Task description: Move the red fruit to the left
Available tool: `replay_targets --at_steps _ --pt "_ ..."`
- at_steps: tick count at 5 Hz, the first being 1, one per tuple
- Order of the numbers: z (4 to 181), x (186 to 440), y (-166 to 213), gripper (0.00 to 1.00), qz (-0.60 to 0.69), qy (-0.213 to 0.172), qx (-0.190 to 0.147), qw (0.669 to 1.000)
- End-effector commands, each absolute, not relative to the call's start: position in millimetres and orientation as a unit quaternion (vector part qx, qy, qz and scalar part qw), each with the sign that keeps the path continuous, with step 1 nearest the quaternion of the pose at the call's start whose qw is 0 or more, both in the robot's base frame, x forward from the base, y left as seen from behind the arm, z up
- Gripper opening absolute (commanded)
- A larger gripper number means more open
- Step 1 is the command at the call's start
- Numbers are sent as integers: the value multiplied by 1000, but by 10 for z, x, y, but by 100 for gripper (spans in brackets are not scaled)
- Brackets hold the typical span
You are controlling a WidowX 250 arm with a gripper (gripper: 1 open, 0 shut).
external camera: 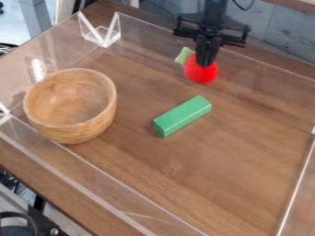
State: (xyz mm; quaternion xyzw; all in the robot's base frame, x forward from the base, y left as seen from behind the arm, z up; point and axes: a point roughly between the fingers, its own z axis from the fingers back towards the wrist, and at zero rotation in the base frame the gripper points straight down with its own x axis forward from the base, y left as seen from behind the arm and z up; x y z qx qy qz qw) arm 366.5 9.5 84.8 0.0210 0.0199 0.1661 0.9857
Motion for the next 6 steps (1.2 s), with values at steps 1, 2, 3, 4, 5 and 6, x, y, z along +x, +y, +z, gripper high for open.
replay_targets --at_steps 1,2,3,4,5,6 --pt "1143 3727 279 0 168 -12 12 986" --pt "1201 3735 381 0 161 -10 9 987" --pt "1141 3729 453 0 155 -9 6 988" --pt "1104 3711 514 0 152 -9 3 988" --pt "1109 3696 591 0 164 -8 1 986" --pt "1113 3696 670 0 177 -8 -1 984"
